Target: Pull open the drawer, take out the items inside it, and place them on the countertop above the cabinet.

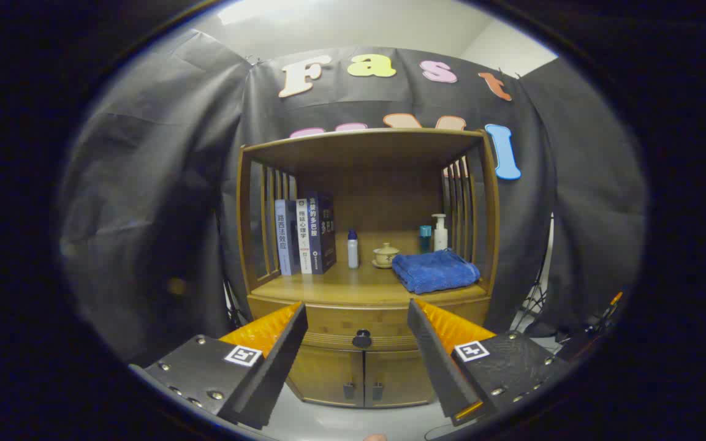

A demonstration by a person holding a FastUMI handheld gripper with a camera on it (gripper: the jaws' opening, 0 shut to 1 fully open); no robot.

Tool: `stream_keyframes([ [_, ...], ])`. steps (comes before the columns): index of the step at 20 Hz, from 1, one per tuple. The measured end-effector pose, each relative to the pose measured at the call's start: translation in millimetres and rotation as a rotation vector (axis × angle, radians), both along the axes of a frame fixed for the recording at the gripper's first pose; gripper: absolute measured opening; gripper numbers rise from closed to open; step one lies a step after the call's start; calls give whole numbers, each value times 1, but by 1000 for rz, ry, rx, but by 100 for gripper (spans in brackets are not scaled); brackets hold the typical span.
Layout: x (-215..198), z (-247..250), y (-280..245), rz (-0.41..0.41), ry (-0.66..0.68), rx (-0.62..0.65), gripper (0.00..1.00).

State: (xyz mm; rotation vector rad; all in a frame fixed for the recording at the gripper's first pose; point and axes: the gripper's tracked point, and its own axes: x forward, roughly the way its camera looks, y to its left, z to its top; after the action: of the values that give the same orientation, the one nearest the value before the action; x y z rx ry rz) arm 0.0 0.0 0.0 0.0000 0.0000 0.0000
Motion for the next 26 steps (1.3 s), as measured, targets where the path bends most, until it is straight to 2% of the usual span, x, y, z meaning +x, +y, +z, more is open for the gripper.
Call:
stream_keyframes([
  [6, -3, 4, -23, -13, 4, -16, 98],
  [9, -5, 4, -13, 25, 8, 14, 99],
  [12, -4, -8, -25, 19, 26, -87, 99],
  [16, -1, 0, -35, 14, 7, -24, 99],
  [20, 1, 7, -45, 2, -27, -65, 98],
  [26, 18, 3, -48, 8, -26, -26, 98],
])
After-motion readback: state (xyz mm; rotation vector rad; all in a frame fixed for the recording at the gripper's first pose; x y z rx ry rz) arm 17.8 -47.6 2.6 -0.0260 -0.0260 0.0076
